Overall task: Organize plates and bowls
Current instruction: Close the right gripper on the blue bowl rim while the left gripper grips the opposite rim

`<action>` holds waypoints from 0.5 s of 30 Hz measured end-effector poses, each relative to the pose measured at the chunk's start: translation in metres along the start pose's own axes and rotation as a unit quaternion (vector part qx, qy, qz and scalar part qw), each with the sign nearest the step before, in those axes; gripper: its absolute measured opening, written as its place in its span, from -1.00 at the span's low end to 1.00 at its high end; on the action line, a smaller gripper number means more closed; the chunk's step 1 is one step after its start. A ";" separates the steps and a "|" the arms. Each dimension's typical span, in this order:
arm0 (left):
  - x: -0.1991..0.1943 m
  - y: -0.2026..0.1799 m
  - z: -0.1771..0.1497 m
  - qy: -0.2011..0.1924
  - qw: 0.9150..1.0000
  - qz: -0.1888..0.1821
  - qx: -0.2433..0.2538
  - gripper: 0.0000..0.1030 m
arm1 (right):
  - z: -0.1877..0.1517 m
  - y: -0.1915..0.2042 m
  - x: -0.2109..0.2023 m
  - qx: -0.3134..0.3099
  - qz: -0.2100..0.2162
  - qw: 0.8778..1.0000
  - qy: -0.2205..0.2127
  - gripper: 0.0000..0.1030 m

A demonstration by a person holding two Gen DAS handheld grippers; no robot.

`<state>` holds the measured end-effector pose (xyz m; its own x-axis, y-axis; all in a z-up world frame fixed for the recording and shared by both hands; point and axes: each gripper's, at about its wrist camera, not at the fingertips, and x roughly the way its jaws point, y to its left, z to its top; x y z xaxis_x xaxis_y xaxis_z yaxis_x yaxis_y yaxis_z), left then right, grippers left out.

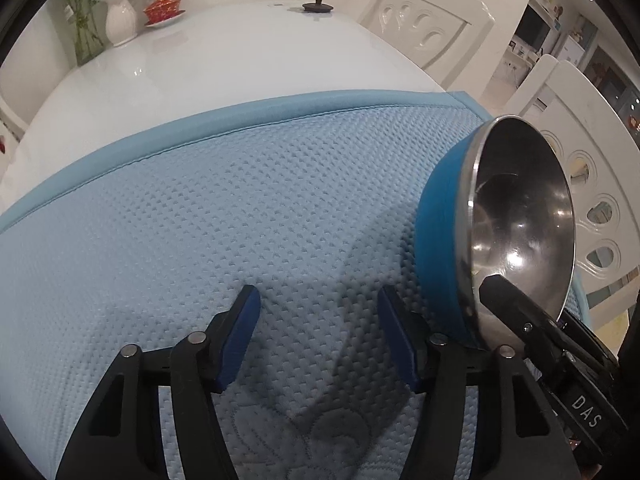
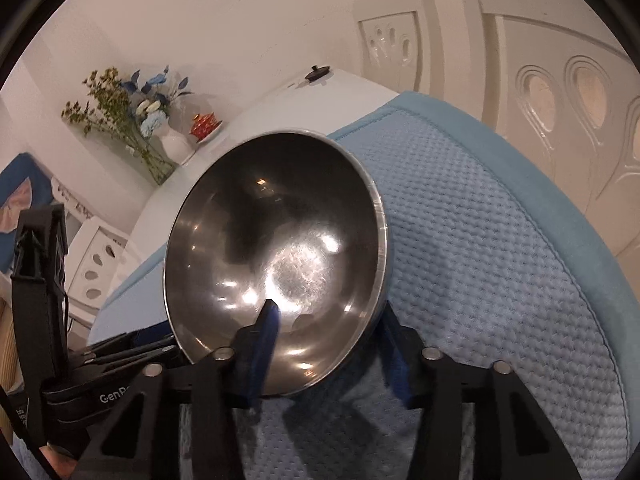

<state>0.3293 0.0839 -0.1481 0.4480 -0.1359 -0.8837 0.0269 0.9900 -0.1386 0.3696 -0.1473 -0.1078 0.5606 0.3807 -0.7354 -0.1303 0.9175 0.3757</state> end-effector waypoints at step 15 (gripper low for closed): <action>0.002 -0.010 0.008 0.012 1.000 -0.023 0.003 -0.05 | 0.000 -0.003 -0.002 0.006 0.000 1.000 -0.004 -0.21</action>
<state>0.3365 0.0736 -0.1446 0.4248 -0.1825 -0.8867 0.0521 0.9828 -0.1774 0.3690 -0.1511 -0.1070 0.5673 0.3804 -0.7304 -0.1213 0.9159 0.3827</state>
